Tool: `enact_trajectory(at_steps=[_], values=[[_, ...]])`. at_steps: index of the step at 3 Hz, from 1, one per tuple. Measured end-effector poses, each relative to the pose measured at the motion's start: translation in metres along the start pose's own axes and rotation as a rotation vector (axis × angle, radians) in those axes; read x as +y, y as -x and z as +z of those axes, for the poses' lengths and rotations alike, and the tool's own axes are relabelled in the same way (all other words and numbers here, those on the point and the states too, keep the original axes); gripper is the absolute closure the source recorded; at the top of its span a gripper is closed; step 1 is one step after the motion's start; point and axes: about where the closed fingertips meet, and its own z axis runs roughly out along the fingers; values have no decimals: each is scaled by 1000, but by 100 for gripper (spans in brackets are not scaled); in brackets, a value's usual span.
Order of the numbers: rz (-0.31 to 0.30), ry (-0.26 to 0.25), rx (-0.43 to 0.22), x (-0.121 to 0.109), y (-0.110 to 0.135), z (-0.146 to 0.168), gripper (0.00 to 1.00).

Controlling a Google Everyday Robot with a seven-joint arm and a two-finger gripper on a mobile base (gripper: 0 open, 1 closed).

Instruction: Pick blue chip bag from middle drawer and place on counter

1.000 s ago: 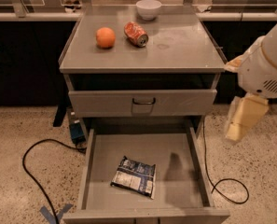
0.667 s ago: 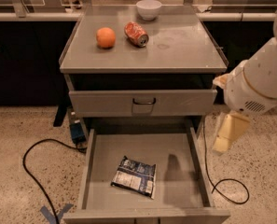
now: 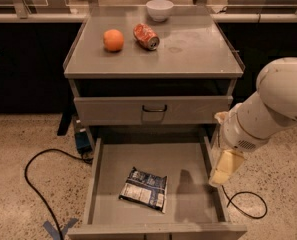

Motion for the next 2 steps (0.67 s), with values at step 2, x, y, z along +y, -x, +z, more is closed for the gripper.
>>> enact_trajectory(at_steps=[2], values=[[-9, 14, -27, 0, 2, 18, 0]])
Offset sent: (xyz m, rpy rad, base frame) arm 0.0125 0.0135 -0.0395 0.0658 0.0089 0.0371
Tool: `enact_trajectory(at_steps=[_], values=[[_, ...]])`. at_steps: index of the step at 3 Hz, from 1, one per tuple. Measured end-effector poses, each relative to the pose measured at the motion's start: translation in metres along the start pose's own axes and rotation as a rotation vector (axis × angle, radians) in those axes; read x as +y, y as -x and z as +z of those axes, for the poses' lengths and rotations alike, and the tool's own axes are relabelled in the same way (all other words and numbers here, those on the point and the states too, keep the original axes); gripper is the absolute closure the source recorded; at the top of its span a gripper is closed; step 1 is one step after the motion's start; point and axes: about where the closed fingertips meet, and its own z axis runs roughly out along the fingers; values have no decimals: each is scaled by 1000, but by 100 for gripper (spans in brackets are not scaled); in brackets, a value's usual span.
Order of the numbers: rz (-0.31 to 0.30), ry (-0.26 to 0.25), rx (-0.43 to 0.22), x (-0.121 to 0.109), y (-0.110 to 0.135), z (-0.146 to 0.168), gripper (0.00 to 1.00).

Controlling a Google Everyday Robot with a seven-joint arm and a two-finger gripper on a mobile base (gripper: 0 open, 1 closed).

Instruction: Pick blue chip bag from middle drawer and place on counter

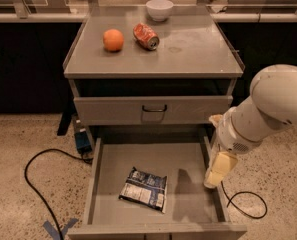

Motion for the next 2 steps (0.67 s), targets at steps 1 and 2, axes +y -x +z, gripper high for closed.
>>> enact_trajectory(at_steps=[1, 2], values=[[-12, 23, -57, -3, 2, 42, 0], [5, 53, -111, -4, 1, 97, 0]])
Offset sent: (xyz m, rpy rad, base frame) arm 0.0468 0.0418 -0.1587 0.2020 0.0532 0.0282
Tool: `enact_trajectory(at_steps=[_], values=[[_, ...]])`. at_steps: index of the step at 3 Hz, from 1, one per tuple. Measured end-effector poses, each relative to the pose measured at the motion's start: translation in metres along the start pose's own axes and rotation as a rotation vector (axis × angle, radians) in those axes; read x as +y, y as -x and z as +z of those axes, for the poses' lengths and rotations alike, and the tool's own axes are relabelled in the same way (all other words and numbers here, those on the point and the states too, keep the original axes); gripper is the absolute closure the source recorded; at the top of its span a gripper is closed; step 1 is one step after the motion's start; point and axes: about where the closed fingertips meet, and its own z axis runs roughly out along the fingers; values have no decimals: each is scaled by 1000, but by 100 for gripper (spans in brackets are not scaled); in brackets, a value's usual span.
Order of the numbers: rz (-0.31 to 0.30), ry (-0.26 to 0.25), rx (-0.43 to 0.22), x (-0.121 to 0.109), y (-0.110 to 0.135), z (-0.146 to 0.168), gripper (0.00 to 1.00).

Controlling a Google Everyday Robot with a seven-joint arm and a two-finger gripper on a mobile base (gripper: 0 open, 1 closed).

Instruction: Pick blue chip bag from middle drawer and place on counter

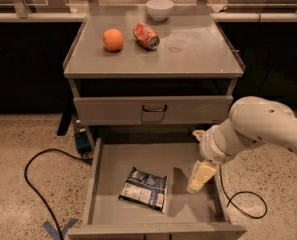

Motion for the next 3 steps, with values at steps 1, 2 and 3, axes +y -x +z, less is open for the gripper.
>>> enact_trajectory(at_steps=[1, 2, 3], values=[[48, 21, -66, -1, -12, 49, 0], [80, 88, -87, 7, -19, 88, 0], [80, 88, -87, 7, -19, 88, 0]])
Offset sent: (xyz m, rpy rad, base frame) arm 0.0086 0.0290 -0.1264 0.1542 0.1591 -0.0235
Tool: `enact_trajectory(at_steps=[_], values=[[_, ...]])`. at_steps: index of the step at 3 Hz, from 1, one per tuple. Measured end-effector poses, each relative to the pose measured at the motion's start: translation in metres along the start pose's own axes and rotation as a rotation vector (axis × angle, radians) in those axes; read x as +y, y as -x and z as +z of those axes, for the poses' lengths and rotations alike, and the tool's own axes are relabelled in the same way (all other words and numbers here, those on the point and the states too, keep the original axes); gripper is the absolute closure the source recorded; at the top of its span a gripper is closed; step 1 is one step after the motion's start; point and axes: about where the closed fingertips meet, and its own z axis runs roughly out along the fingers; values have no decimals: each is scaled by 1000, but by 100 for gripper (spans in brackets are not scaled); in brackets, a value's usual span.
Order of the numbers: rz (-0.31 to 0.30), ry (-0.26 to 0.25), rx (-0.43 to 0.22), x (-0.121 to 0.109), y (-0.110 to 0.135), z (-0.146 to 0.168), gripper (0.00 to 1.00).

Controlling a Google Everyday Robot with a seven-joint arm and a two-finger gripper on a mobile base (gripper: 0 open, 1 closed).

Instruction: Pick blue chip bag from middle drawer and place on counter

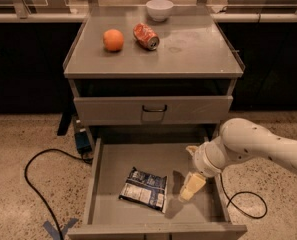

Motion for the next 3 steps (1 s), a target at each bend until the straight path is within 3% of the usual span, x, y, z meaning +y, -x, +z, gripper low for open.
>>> enact_trajectory(at_steps=[2, 3], values=[[-21, 54, -101, -3, 9, 72, 0], [19, 88, -107, -4, 3, 157, 0]])
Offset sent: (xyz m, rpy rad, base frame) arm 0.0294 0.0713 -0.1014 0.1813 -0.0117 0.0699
